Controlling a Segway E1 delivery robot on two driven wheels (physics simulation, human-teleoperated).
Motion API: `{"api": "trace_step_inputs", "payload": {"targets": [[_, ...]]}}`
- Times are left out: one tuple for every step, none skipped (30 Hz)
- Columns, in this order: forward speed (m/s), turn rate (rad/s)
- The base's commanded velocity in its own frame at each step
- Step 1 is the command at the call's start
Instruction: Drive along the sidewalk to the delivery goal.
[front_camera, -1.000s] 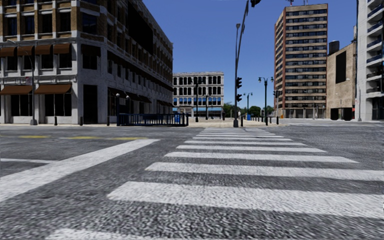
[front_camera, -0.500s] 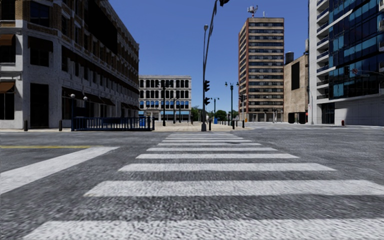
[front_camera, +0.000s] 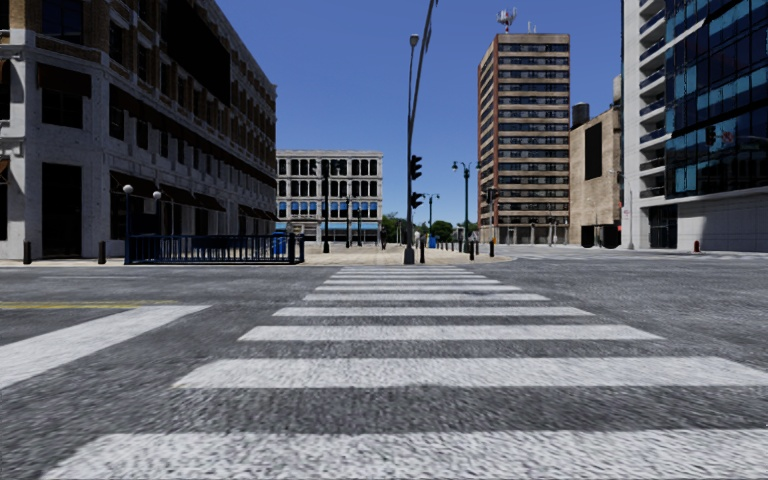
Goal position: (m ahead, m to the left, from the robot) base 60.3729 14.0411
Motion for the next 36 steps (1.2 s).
{"api": "trace_step_inputs", "payload": {"targets": [[2.0, 0.0], [2.0, 0.0], [2.0, 0.0], [2.0, 0.0], [2.0, 0.0], [2.0, 0.0], [2.0, 0.0], [2.0, 0.0], [2.0, 0.0], [2.0, 0.0], [2.0, 0.0], [2.0, 0.0], [2.0, 0.0], [2.0, 0.0], [2.0, 0.0], [2.0, 0.0], [2.0, 0.0], [2.0, 0.0], [2.0, 0.0], [2.0, 0.0], [2.0, 0.0], [2.0, 0.0], [2.0, 0.0], [2.0, 0.0], [2.0, 0.0], [2.0, 0.0], [2.0, 0.0], [2.0, 0.0], [2.0, 0.0], [2.0, 0.0], [2.0, 0.0], [2.0, 0.0], [2.0, 0.0], [2.0, 0.0], [2.0, 0.0], [2.0, 0.0]]}}
